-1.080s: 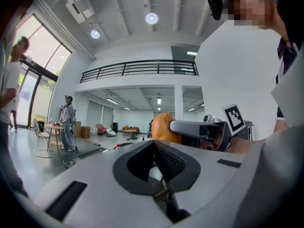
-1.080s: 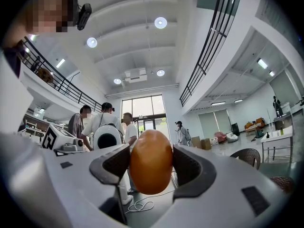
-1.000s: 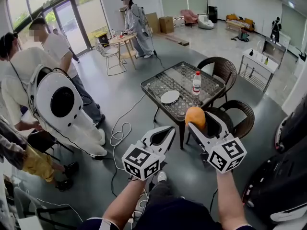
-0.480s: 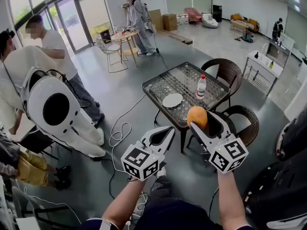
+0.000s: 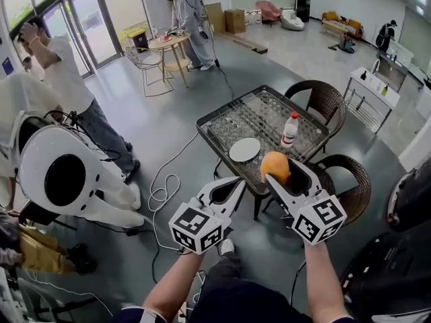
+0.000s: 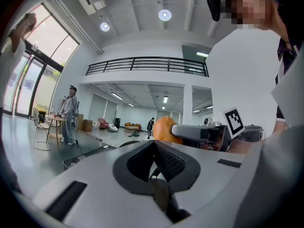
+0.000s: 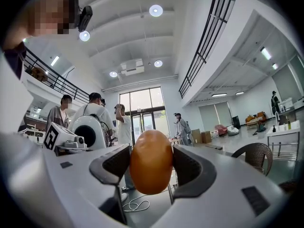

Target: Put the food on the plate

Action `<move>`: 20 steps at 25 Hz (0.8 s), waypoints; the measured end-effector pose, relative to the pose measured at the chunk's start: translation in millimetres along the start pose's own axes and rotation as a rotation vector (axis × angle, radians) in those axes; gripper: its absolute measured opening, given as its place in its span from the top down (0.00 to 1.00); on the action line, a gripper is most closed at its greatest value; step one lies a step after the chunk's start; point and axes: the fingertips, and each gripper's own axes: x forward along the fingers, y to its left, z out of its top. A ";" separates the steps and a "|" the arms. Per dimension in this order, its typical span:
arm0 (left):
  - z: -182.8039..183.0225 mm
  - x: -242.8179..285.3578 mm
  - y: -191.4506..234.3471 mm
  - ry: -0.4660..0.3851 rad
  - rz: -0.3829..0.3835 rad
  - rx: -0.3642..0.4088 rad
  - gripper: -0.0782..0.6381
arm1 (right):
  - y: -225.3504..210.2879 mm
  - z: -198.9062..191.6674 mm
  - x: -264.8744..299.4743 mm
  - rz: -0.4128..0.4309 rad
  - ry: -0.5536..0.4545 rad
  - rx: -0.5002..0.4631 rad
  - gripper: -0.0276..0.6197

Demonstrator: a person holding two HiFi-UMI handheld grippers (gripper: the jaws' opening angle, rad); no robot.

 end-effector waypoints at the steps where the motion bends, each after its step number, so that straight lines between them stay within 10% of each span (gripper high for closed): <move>1: 1.4 4.9 10.2 0.001 -0.005 -0.005 0.88 | -4.5 -2.6 10.1 -0.010 0.014 0.005 0.51; 20: -2.4 72.1 160.7 0.070 -0.088 -0.077 0.88 | -75.9 -29.9 149.6 -0.168 0.131 0.068 0.51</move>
